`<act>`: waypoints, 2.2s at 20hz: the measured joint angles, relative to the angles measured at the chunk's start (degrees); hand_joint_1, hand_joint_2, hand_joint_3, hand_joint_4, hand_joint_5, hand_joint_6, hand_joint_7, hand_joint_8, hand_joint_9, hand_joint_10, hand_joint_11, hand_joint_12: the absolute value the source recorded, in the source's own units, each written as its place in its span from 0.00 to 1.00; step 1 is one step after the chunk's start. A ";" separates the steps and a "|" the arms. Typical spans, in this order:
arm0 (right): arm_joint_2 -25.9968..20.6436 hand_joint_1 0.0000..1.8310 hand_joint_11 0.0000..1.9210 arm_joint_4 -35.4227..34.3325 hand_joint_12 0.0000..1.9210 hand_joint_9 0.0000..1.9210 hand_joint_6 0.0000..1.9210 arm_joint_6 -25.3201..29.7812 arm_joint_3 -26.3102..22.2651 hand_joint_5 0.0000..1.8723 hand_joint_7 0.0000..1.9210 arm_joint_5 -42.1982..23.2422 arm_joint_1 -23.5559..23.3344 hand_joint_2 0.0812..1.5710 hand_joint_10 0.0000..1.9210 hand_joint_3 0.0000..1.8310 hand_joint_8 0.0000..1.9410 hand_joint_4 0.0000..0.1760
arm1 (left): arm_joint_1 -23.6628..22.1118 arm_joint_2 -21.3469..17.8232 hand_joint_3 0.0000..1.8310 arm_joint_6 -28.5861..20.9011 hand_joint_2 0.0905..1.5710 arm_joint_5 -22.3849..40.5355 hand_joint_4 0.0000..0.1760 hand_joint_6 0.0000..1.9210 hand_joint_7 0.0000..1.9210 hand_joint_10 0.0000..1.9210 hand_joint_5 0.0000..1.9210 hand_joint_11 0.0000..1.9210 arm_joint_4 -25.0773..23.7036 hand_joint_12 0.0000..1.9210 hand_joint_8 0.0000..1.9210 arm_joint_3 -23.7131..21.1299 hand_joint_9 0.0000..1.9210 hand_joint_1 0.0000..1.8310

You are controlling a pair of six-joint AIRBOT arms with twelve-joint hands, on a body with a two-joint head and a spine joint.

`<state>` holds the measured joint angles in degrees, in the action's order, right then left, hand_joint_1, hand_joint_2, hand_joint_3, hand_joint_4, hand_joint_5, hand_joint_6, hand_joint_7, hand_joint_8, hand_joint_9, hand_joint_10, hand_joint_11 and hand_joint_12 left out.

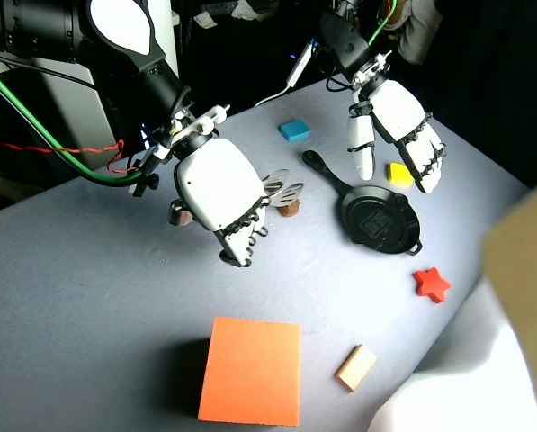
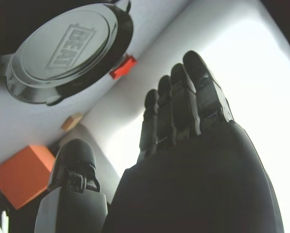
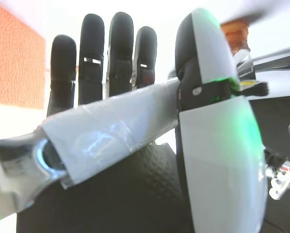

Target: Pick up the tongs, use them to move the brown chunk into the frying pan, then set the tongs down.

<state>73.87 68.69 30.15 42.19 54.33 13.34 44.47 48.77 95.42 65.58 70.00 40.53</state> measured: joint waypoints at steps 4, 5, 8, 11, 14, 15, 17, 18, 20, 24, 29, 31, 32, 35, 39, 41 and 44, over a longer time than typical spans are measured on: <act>1.49 0.60 0.12 0.33 0.80 0.33 0.10 0.66 1.79 0.44 0.48 0.00 -0.02 0.70 0.31 0.00 0.00 0.00 | -0.02 0.00 0.00 0.02 0.79 -0.11 0.05 0.00 0.08 0.00 0.05 0.00 0.04 0.33 0.00 -0.39 0.08 0.04; 1.62 0.59 0.12 0.31 0.80 0.32 0.10 0.68 1.86 0.44 0.48 0.00 -0.07 0.71 0.31 0.00 0.00 0.00 | -0.02 0.02 0.00 0.02 0.79 -0.09 0.05 0.00 0.08 0.00 0.05 0.00 0.00 0.34 0.00 -0.37 0.09 0.05; 1.75 0.59 0.09 0.52 0.81 0.30 0.10 0.72 1.90 0.43 0.47 0.00 -0.24 0.71 0.32 0.00 0.00 0.00 | -0.02 0.00 0.00 0.02 0.79 -0.07 0.06 0.00 0.09 0.00 0.06 0.00 0.13 0.36 0.00 -0.37 0.10 0.05; 1.86 0.59 0.08 0.31 0.81 0.30 0.10 0.68 1.90 0.41 0.46 -0.04 -0.15 0.69 0.32 0.00 0.00 0.00 | 0.00 0.00 0.00 0.02 0.80 -0.07 0.07 0.00 0.08 0.00 0.04 0.00 0.09 0.33 0.00 -0.37 0.08 0.03; 1.84 0.59 0.07 0.35 0.82 0.27 0.11 0.59 1.90 0.39 0.45 -0.02 -0.17 0.69 0.35 0.00 0.00 0.00 | 0.00 0.00 0.00 0.02 0.80 -0.04 0.06 0.00 0.08 0.00 0.05 0.00 0.09 0.33 0.00 -0.37 0.09 0.04; 1.84 0.59 0.07 0.35 0.82 0.27 0.11 0.50 1.90 0.39 0.45 0.00 -0.17 0.69 0.35 0.00 0.00 0.00 | -0.02 0.02 0.00 0.02 0.80 -0.07 0.06 0.00 0.08 0.00 0.05 0.00 0.09 0.33 0.00 -0.37 0.09 0.04; 1.79 0.59 0.07 -0.07 0.82 0.27 0.11 0.50 1.90 0.39 0.45 -0.02 -0.17 0.69 0.35 0.00 0.00 0.00 | 0.00 0.02 0.00 0.02 0.80 -0.07 0.06 0.00 0.08 0.00 0.04 0.00 0.09 0.32 0.00 -0.37 0.08 0.04; 1.68 0.60 0.07 -0.59 0.82 0.27 0.11 0.50 1.88 0.38 0.45 -0.02 -0.17 0.68 0.35 0.00 0.00 0.00 | 0.00 0.00 0.00 0.02 0.79 -0.07 0.08 0.00 0.08 0.00 0.05 0.00 0.09 0.34 0.00 -0.37 0.09 0.04; 1.25 0.60 0.04 -1.36 0.84 0.25 0.15 0.48 1.36 0.34 0.44 0.20 -0.17 0.67 0.37 0.00 0.00 0.00 | 0.00 0.00 0.00 0.02 0.79 -0.04 0.06 0.00 0.09 0.00 0.06 0.00 0.11 0.35 0.00 -0.37 0.09 0.04; 0.96 0.60 0.02 -1.38 0.85 0.23 0.25 0.50 0.61 0.28 0.42 0.17 -0.17 0.67 0.39 0.00 0.00 0.00 | -0.02 0.02 0.00 0.02 0.79 -0.07 0.07 0.00 0.08 0.00 0.06 0.00 0.04 0.33 0.00 -0.33 0.08 0.04; 1.03 0.60 0.03 -1.38 0.84 0.24 0.26 0.46 0.63 0.28 0.43 0.31 0.44 0.67 0.39 0.00 0.00 0.00 | -0.20 0.02 0.00 0.00 0.79 -0.07 0.08 0.00 0.08 0.00 0.06 0.00 0.20 0.33 0.00 -0.33 0.09 0.05; 1.25 0.60 0.02 -1.38 0.86 0.24 0.27 0.46 0.68 0.27 0.42 0.39 0.55 0.68 0.39 0.00 0.00 0.00 | -0.20 0.02 0.00 0.00 0.79 -0.04 0.04 0.00 0.08 0.00 0.06 0.00 0.00 0.33 0.00 -0.33 0.08 0.05; 1.29 0.60 0.02 -1.36 0.85 0.24 0.27 0.48 0.68 0.27 0.42 0.33 0.55 0.68 0.39 0.00 0.00 0.00 | -0.20 0.00 0.00 0.00 0.79 -0.04 0.05 0.00 0.07 0.00 0.05 0.00 0.07 0.32 0.00 -0.33 0.08 0.05; 1.68 0.59 0.03 -1.27 0.85 0.24 0.27 0.55 0.90 0.28 0.43 0.20 0.85 0.68 0.39 0.00 0.00 0.00 | -0.20 0.00 0.00 0.02 0.79 -0.04 0.04 0.00 0.08 0.00 0.05 0.00 0.09 0.32 0.00 -0.33 0.09 0.03; 2.78 0.59 0.03 -0.94 0.85 0.25 0.28 0.74 2.62 0.29 0.43 0.20 1.95 0.69 0.39 0.00 0.01 0.00 | -0.20 0.02 0.00 0.02 0.79 -0.02 0.05 0.00 0.08 0.00 0.06 0.00 0.11 0.34 0.00 -0.33 0.09 0.05; 2.89 0.59 0.03 -0.85 0.85 0.25 0.28 0.76 2.73 0.29 0.43 0.26 2.75 0.69 0.39 0.00 0.00 0.00 | -0.20 0.02 0.00 0.02 0.79 -0.02 0.07 0.00 0.08 0.00 0.05 0.00 0.11 0.34 0.00 -0.33 0.09 0.03; 3.02 0.59 0.03 -0.66 0.85 0.24 0.28 1.07 2.82 0.29 0.43 0.26 3.41 0.69 0.39 0.00 0.00 0.00 | -0.17 0.02 0.00 0.02 0.79 -0.02 0.05 0.00 0.08 0.00 0.06 0.00 0.11 0.34 0.00 -0.33 0.09 0.06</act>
<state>76.88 68.03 31.22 45.01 54.59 16.75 44.29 48.80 95.44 65.56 70.11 40.21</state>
